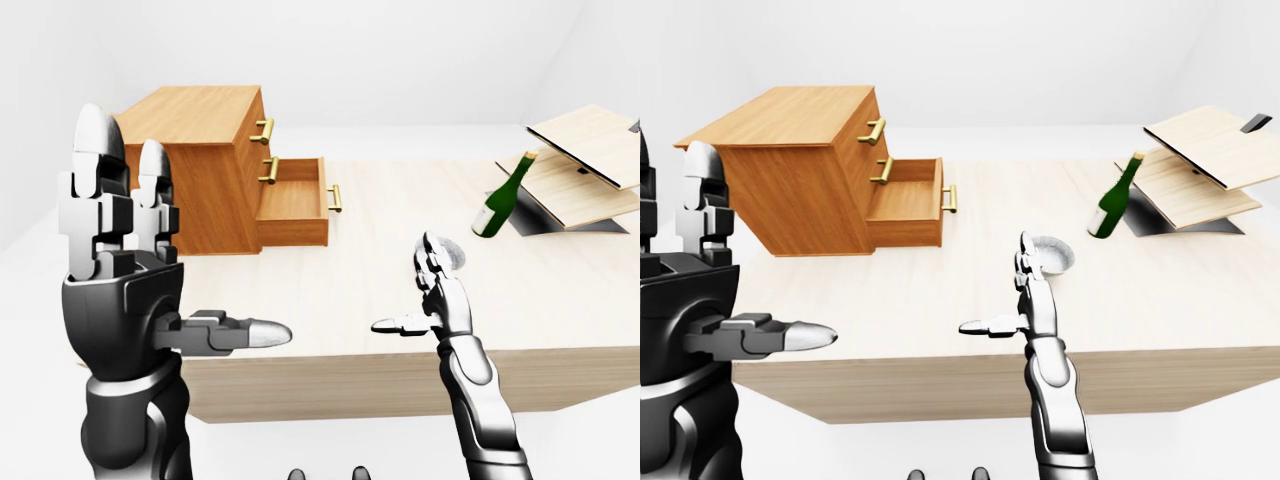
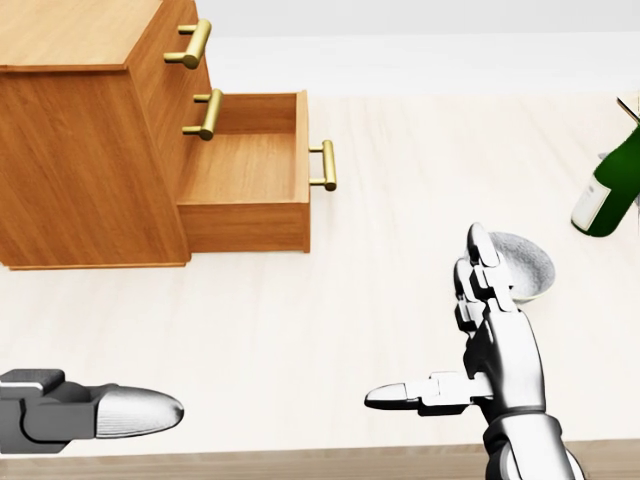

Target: Put the bowl on top of the cabinet.

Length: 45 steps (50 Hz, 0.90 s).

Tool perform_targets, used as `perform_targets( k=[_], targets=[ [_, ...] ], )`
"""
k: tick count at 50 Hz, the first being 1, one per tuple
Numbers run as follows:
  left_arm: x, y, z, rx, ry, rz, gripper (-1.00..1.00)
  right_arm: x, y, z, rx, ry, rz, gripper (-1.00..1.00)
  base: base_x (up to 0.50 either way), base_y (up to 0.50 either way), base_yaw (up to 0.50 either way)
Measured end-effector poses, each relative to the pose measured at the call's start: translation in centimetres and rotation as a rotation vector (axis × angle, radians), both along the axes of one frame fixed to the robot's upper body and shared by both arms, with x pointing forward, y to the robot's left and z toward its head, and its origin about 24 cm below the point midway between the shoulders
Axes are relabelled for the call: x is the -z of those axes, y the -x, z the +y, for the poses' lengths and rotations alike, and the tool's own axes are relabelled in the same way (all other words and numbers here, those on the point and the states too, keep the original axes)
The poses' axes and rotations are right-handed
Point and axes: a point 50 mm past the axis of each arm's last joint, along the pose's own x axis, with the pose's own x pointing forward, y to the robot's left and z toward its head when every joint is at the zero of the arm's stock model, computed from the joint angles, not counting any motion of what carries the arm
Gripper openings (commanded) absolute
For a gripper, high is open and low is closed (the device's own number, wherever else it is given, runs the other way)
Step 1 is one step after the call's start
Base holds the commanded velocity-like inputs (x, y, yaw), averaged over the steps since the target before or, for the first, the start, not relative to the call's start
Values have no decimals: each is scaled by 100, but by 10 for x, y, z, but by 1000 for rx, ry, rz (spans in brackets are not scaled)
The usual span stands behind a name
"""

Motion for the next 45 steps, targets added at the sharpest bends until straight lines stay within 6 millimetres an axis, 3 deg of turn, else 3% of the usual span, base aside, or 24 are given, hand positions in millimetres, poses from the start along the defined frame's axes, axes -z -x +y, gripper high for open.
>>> perform_targets(
  k=[16,29,45],
  targets=[
    [-2,2,0,-1,-4,-12,100,1,1,2,-7,-3,5,100,0,46,0],
    [-3,3,0,0,-4,-18,100,-1,1,3,-7,3,-3,100,1,2,0],
    [-3,3,0,2,-3,-21,100,-5,2,1,-10,-7,-20,100,50,0,0]
  ],
)
